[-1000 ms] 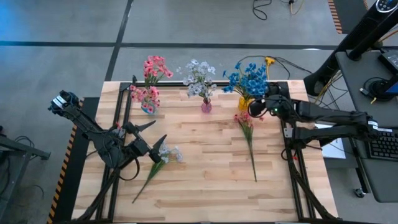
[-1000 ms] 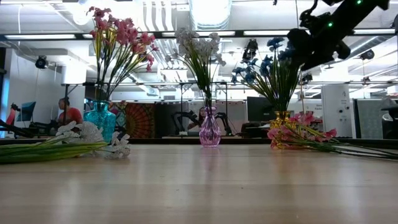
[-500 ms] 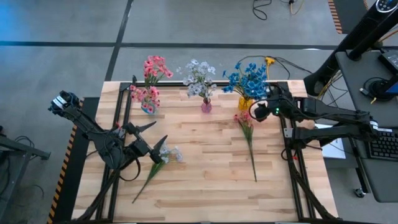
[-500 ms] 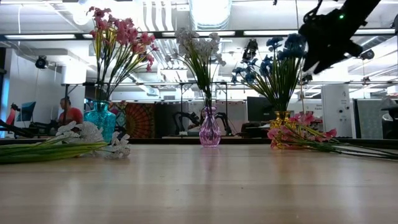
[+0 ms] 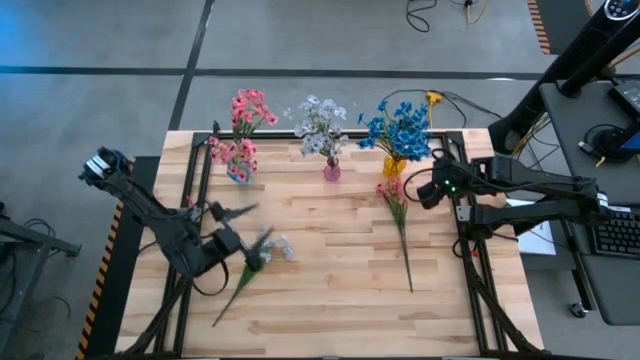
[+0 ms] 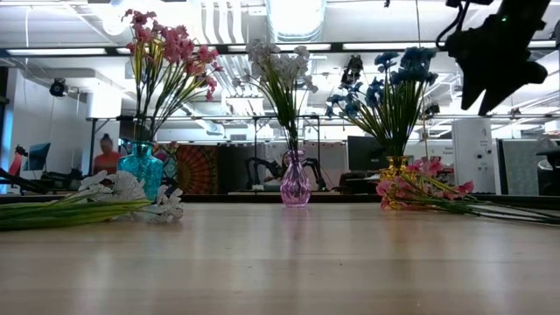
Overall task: Sort flowers into vase by color
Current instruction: Put the white flowers into the pink vase
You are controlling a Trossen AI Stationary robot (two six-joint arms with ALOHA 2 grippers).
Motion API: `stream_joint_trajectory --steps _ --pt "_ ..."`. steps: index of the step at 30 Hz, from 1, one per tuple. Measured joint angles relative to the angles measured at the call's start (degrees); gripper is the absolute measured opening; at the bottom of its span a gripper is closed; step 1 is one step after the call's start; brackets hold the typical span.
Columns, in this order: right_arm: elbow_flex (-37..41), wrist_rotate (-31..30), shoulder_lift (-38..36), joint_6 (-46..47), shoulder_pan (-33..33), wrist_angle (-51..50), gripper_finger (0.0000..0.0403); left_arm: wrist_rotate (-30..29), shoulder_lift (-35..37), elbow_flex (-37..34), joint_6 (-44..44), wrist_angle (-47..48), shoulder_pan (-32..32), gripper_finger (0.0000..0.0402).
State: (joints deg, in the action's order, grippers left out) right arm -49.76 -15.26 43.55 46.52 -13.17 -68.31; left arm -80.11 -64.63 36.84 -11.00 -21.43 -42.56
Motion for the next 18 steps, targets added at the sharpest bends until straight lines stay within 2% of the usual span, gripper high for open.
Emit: stream_joint_trajectory --steps 7,10,14,18 --pt "0.1 5.2 0.0 0.4 3.1 -2.1 0.0216 19.0 -7.7 0.0 12.2 0.3 -0.1 0.0311" --pt "0.1 5.4 0.1 0.5 4.8 -2.2 0.0216 24.3 -9.2 1.8 17.0 3.8 -0.1 0.0311" --pt "0.1 7.2 0.1 0.9 6.2 -2.2 0.0216 27.1 -10.5 6.1 24.1 14.9 -0.1 0.0311" --pt "0.1 8.0 0.1 1.1 7.7 -2.1 0.0216 35.6 -11.8 12.5 41.2 35.0 -0.1 0.0311"
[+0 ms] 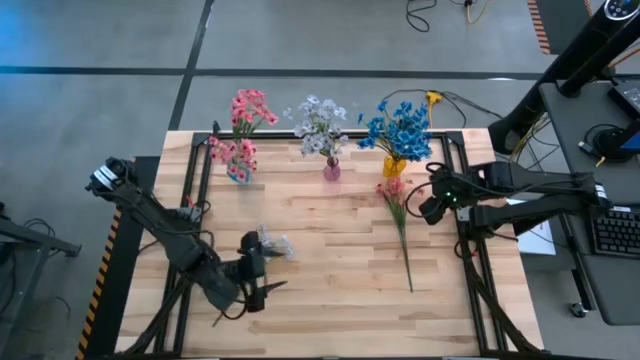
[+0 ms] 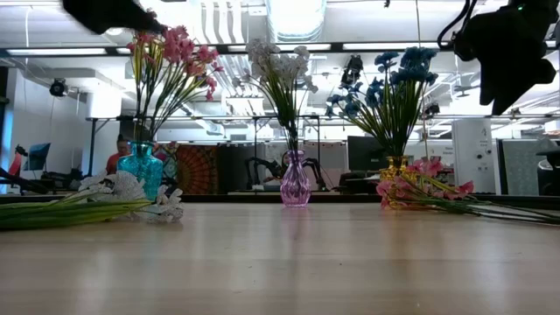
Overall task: Sort flowers into vase by color
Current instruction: Put the white flowers into the pink vase
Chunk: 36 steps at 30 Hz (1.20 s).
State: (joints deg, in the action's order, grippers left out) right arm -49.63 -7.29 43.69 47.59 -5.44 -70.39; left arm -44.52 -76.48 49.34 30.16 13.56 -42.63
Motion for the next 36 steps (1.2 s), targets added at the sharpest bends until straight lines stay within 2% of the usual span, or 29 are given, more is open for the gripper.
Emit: stream_joint_trajectory --steps 2,5,7,12,16,24,31,36 --pt "0.2 0.0 0.3 0.0 0.7 1.0 0.0216 3.9 -1.4 3.0 9.7 11.8 -0.1 0.0311" --pt "1.3 0.1 0.8 0.0 2.1 4.5 0.0216 5.0 -4.0 5.9 20.6 23.2 -1.0 0.0311" --pt "2.1 0.9 1.5 0.0 3.2 6.8 0.0216 6.9 -5.4 7.0 24.8 26.2 -1.6 0.0311" --pt "3.1 4.8 4.7 0.9 5.6 8.6 0.0216 19.6 -7.9 7.3 33.5 28.3 -1.7 0.0311" --pt "3.1 6.1 6.8 1.9 7.1 8.5 0.0216 25.7 -9.4 7.2 39.3 31.9 -2.4 0.0311" --pt "3.5 7.4 7.7 6.0 11.0 7.4 0.0216 27.6 -11.0 7.2 46.2 39.3 -3.4 0.0311" --pt "3.7 7.3 7.8 9.5 15.0 7.3 0.0216 27.6 -13.7 7.2 49.5 40.0 -3.7 0.0311" --pt "3.8 7.2 7.8 9.5 16.7 7.3 0.0216 29.1 -17.5 7.2 53.1 38.6 -6.2 0.0311"
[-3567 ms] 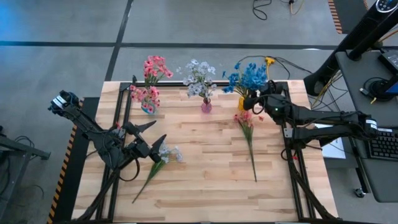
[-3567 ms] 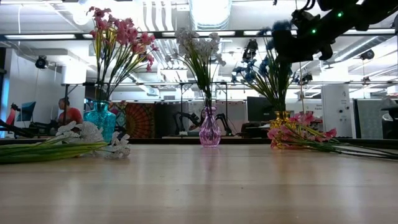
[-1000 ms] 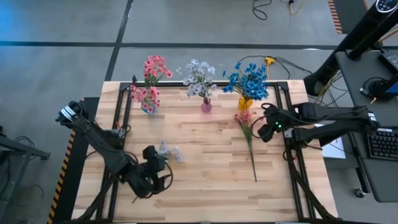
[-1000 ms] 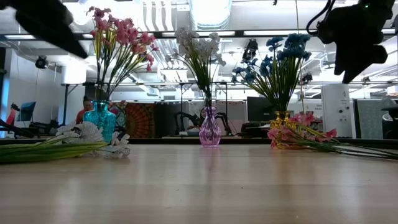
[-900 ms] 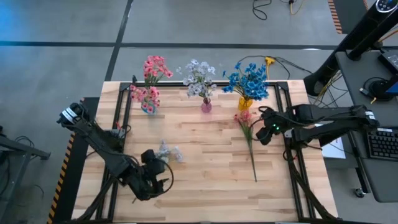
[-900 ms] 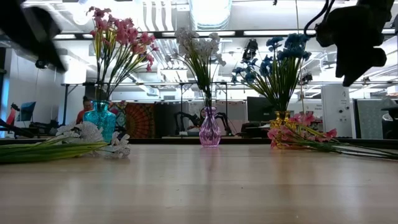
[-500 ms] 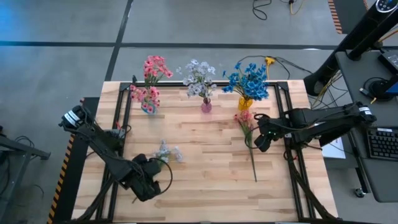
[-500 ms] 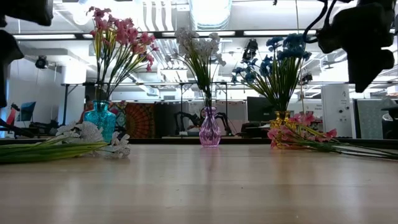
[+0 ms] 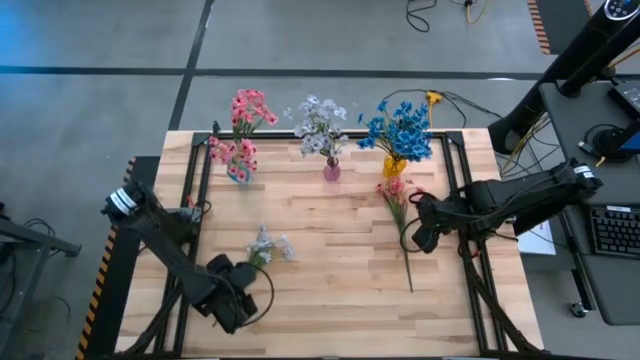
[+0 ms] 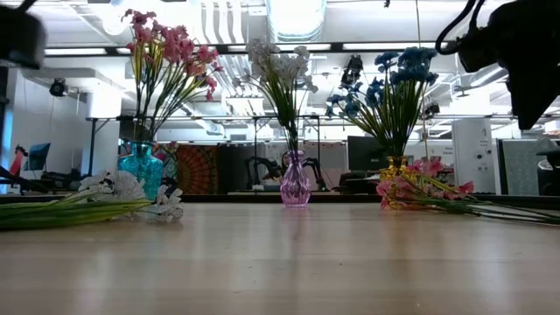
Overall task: Sort flowers into vase by color
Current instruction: Put the white flowers into the pink vase
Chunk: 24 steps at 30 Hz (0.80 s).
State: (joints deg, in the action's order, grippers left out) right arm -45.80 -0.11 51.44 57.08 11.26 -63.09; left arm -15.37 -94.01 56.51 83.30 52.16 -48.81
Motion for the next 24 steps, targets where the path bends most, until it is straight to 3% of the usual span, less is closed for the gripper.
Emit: stream_joint_trajectory --steps 9,24 --pt "0.0 -2.0 0.0 -0.2 0.4 0.5 0.0216 1.4 -4.9 0.0 5.9 2.9 -1.3 0.0287" --pt "0.0 -2.6 0.0 -0.3 0.6 0.9 0.0216 2.2 -9.3 0.3 5.5 0.8 -1.6 0.0098"
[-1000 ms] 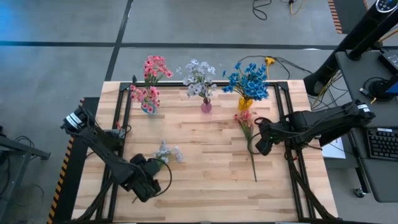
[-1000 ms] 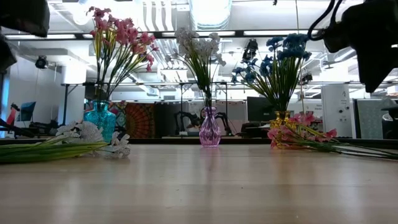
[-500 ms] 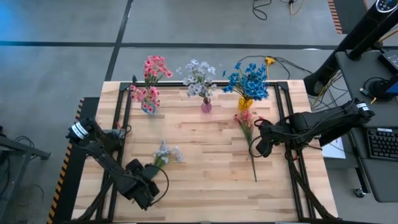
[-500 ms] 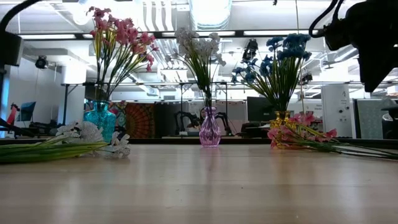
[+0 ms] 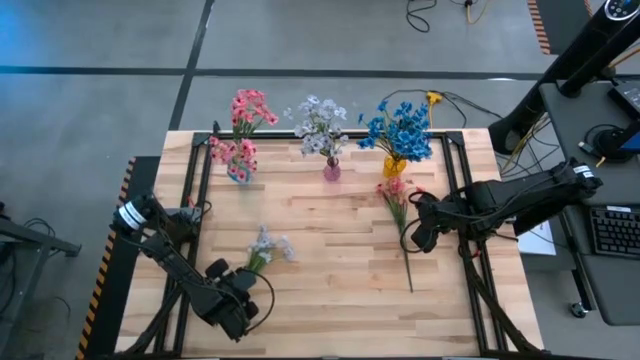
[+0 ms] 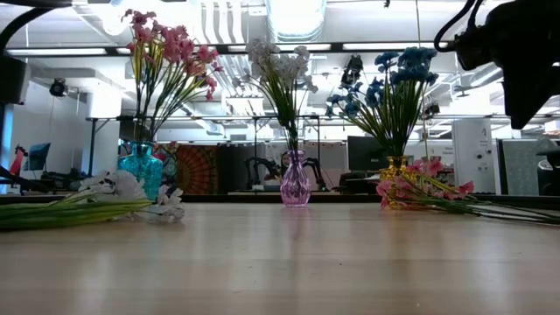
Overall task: Sort flowers into vase by color
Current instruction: Put the white flowers into the pink vase
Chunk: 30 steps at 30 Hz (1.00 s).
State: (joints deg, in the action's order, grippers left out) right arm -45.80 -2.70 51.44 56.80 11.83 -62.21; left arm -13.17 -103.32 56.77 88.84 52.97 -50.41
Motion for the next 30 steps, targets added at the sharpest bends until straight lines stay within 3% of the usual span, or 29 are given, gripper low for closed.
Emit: stream_joint_trajectory --steps 6,17,22,30 --pt "0.0 -0.4 0.0 0.0 0.8 0.0 0.0216 -0.5 -0.1 -0.3 -0.1 0.9 -0.8 0.0014" --pt "0.1 -0.4 0.0 0.2 3.3 0.0 0.0216 -2.7 1.8 0.3 -1.0 0.4 -1.0 0.0004" --pt "0.1 -0.3 0.0 0.2 4.9 0.4 0.0216 -10.2 6.8 0.8 -3.5 0.1 -1.0 0.0001" --pt "0.1 -0.9 0.0 -2.6 8.1 6.1 0.0214 -30.5 15.9 0.8 -15.2 -3.7 -1.0 0.0001"
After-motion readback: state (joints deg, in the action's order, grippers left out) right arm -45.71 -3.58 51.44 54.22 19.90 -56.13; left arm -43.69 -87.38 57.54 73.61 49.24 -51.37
